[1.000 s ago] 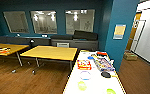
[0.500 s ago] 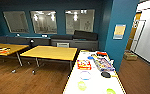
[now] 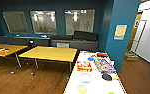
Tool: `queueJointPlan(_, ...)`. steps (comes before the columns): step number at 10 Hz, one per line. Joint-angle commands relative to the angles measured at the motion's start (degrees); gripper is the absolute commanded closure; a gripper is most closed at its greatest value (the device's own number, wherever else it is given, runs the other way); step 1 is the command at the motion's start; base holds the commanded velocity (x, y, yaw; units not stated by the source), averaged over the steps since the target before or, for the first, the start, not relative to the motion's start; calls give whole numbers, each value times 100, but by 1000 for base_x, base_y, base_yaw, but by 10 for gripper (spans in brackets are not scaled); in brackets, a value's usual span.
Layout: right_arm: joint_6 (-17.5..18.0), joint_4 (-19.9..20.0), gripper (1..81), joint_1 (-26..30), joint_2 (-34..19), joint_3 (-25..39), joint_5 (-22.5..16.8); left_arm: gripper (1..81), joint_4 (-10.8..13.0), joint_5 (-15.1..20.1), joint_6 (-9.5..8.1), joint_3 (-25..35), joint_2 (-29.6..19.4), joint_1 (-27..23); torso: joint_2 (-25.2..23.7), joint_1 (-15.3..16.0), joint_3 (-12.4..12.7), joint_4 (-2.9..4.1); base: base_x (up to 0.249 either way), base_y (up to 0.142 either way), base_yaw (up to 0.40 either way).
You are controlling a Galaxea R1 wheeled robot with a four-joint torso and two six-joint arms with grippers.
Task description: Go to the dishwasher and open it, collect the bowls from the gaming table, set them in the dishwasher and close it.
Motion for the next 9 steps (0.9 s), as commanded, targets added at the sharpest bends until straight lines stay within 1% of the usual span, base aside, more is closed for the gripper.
queueJointPlan(1, -6, 27, 10, 195, -12, 8, -353, 10, 29, 319, 18, 51, 1, -191, 0, 0, 0, 0, 133, 0, 0)
queueJointPlan(4, -6, 45, 10, 186, -29, 35, -353, 10, 29, 319, 18, 51, 1, -191, 0, 2, 0, 0, 133, 0, 0)
queueJointPlan(6, -15, 54, 10, 186, -73, 87, -345, 10, 20, 319, 18, 51, -8, -191, 2, 5, 0, 0, 76, 0, 0)
queueJointPlan(8, -6, 63, 10, 161, -328, 439, -274, 10, 2, 327, 18, 51, -8, -191, 5, 9, 0, 0, 0, 0, 0)
queueJointPlan(9, 29, 71, 10, 160, -668, 919, -214, 10, 2, 319, 18, 51, 0, -191, 5, 9, 0, 0, 0, 0, 0)
